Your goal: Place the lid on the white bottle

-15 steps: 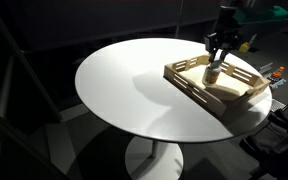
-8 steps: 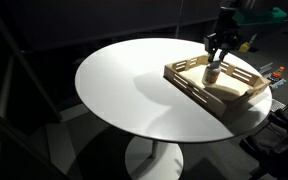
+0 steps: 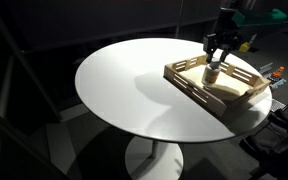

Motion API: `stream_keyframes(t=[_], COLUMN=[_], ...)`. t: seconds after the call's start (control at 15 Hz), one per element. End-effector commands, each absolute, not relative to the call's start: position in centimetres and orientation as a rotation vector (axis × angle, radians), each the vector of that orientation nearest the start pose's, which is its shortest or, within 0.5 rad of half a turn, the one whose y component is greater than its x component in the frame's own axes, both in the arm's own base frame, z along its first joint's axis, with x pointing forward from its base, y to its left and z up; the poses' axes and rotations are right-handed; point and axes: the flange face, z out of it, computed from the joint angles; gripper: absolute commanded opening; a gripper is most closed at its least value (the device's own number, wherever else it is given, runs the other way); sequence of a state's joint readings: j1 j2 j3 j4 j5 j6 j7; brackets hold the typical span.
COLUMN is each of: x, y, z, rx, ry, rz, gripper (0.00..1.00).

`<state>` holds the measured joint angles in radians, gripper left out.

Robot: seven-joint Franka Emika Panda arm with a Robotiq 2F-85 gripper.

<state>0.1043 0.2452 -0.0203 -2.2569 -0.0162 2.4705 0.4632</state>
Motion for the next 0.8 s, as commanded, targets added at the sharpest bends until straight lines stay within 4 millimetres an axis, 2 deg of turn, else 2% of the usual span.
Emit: stream_keyframes(t=[0.0,0.07,0.13,0.73], x=[53.1,53.0,52.9,52.9], y=[4.5,4.6,4.6,5.0], z=[25.6,25.8,26.0,26.8], rx=[-3.078,-3.070,-3.063,-3.023], ry=[0.559,0.556,0.552,0.551], rz=[0.063,0.074,0.084,0.095], gripper=[0.92,0.99,1.00,1.00])
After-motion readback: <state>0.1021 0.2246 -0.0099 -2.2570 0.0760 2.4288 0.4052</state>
